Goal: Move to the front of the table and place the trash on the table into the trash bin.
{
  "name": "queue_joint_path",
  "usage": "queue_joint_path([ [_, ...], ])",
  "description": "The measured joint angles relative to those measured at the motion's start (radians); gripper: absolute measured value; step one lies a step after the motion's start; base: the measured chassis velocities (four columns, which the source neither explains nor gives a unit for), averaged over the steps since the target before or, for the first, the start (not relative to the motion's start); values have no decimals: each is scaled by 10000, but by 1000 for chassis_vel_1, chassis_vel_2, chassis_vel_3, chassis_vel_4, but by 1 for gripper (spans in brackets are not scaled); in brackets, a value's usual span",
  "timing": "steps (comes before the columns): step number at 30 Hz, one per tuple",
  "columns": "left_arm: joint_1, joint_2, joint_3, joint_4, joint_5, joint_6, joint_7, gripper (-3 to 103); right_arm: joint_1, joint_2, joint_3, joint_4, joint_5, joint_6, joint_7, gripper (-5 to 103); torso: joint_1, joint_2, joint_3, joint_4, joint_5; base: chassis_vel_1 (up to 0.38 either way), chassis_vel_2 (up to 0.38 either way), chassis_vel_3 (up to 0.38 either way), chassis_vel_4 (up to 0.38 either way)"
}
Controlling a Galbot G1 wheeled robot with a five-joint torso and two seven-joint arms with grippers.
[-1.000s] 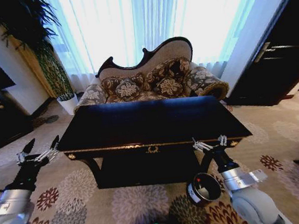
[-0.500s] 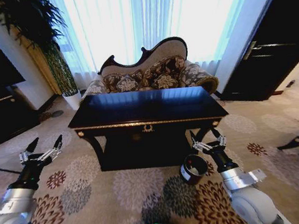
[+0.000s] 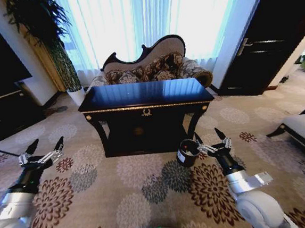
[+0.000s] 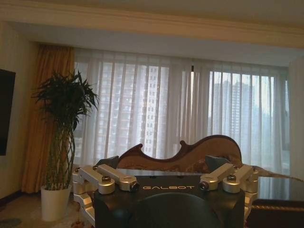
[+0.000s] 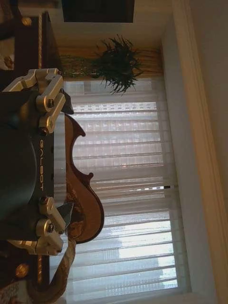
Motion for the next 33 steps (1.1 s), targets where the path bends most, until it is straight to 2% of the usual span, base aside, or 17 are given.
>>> queue_joint_path([
  [11, -35, 34, 26, -20, 17, 38, -6, 100, 163, 17, -261, -61, -6, 5, -32, 100, -24, 14, -11, 0, -2, 306, -311, -304, 289],
  [19, -87, 31, 172, -14, 114, 80, -14, 100, 304, 29, -377, -88, 39, 3, -54, 100, 23, -10, 8, 1, 1, -14, 28, 20, -24],
  [33, -66, -17, 200, -82, 173, 84, -16, 100, 235, 181, -352, -10, 52, -223, -28, 100, -12, 6, -4, -1, -2, -22, 17, 14, -15],
])
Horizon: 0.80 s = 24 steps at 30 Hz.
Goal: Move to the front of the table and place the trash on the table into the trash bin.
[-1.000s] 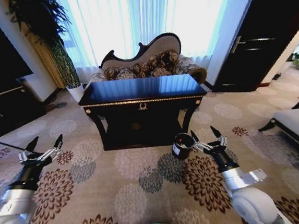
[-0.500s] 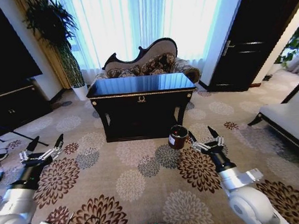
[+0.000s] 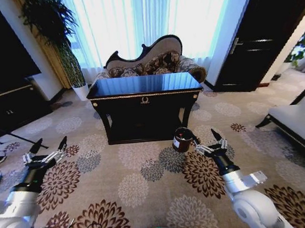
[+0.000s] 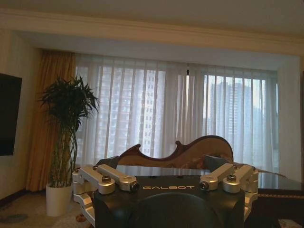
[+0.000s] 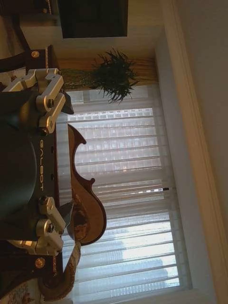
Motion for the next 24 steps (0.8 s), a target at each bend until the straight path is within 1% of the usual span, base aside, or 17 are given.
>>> queue_joint_path([
  [5, 20, -20, -32, -49, 0, 0, 0, 100, 32, 7, -28, 2, -12, 180, -21, 100, 10, -4, 3, 0, 0, -40, 5, 21, -20],
  [15, 34, -43, -37, -98, -5, 0, 0, 100, -7, 73, -9, -22, -40, 214, -111, 100, 7, -4, 2, 1, 1, 0, 0, 0, 0],
  [21, 63, -71, -56, -114, -6, 0, 17, 100, -91, 139, 45, 50, -80, -104, 11, 100, 7, -4, 2, 1, 1, 0, 0, 0, 0],
  [24, 78, -77, -76, -115, -8, -4, 31, 100, -110, 146, 46, 51, -117, -108, 43, 100, 6, -3, 2, 0, 0, 0, 0, 0, 0],
])
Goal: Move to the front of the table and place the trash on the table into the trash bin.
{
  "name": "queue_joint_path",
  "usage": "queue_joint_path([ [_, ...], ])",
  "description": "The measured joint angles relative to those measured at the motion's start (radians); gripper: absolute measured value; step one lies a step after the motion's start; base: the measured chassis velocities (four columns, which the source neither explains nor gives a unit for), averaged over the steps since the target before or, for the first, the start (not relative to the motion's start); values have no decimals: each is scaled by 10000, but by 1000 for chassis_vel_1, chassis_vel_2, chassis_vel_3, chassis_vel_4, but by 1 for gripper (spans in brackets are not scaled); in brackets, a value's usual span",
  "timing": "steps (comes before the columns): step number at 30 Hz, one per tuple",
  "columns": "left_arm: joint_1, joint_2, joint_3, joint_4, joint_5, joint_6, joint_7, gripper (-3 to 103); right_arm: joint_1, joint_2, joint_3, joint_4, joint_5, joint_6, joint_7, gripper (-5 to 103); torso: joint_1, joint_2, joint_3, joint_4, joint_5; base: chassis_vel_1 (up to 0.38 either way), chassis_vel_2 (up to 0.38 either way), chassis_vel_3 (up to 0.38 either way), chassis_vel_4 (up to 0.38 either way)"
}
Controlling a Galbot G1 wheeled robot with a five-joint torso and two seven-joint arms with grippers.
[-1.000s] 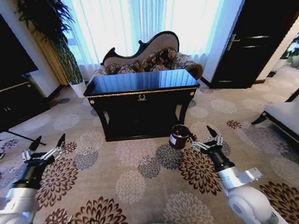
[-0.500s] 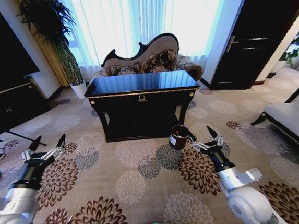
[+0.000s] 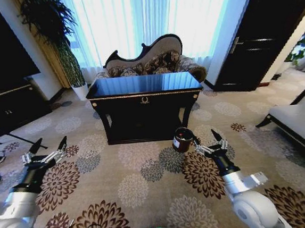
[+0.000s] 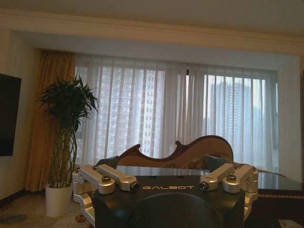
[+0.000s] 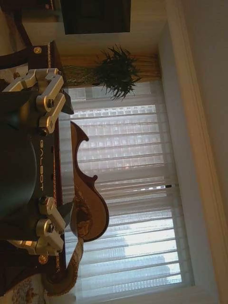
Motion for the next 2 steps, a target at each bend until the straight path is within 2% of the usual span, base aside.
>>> queue_joint_path([
  [2, 5, 0, -21, 0, -8, -6, 14, 100, -3, -1, -6, 3, -2, 46, 19, 100, -1, 1, -1, 0, 0, 0, 0, 0, 0],
])
